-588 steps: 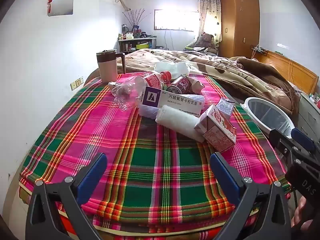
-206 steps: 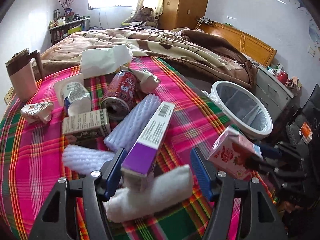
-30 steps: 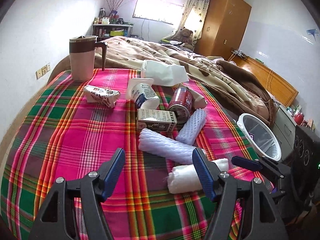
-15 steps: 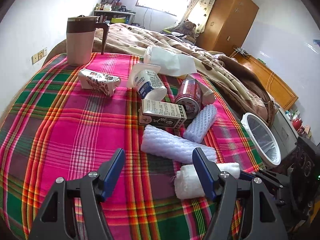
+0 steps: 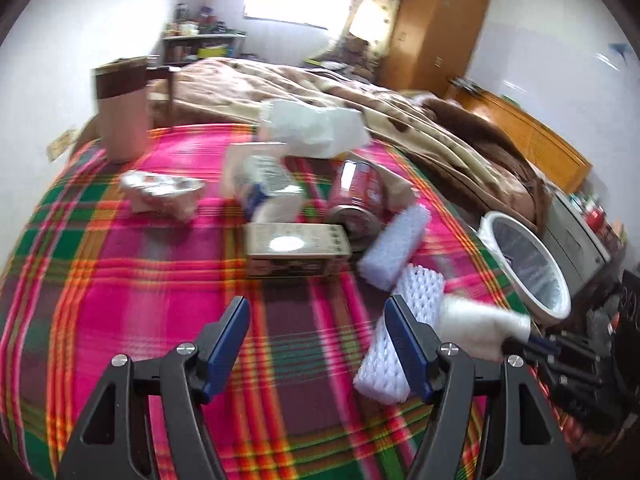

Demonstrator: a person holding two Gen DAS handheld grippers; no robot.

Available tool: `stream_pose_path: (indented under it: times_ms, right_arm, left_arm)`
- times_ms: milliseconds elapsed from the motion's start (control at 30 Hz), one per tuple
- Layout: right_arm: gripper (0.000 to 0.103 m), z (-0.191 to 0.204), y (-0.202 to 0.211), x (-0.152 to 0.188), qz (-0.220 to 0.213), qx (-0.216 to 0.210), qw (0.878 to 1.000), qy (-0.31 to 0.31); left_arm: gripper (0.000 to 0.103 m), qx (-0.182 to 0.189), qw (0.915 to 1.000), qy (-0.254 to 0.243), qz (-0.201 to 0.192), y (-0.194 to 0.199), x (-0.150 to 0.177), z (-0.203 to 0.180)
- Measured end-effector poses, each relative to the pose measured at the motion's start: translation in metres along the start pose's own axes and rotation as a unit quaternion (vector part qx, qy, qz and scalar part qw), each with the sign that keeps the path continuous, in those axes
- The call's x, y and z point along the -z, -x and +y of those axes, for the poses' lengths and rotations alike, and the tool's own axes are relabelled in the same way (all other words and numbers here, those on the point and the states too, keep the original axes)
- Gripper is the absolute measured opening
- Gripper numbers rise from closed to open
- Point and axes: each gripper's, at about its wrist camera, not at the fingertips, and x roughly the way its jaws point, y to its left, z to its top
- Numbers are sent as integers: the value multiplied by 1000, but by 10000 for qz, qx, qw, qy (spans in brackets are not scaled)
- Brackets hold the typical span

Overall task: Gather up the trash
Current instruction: 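Move both open tools back toward the foam nets on the bed, then grasp the lavender foam net with the left tool while the right tool grasps the white foam roll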

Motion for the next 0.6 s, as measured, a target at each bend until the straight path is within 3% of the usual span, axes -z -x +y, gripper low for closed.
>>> stream_pose_path:
  times_ms: [33,233,433,500,567,600]
  right_arm:
    - [16,-4,2,0,-89,239,9997,-48]
    - [16,-21,4,-1,-283,692,9959,-502]
    - [20,-27,-1,2,-82,439,9969,-647]
    - [30,-27,-1,5,-45,450,9973,-573]
    - [60,-27,0,5,-16,413,9982,-445]
    - [65,-27,2,5,-34,423,9984,-375]
  left_arm:
    - [72,56,9999,-74,71,-4,0,-4]
    - [72,421,9971,-544,332,-18,5,-35]
    - [72,204,9937,-906,620,-35,10,-53]
    - [72,193,9936,-885,675,-37,11,-53]
    - [71,112,9938,-906,637,-36,11,-53]
    - [72,90,9938,-918,623,-35,11,-53]
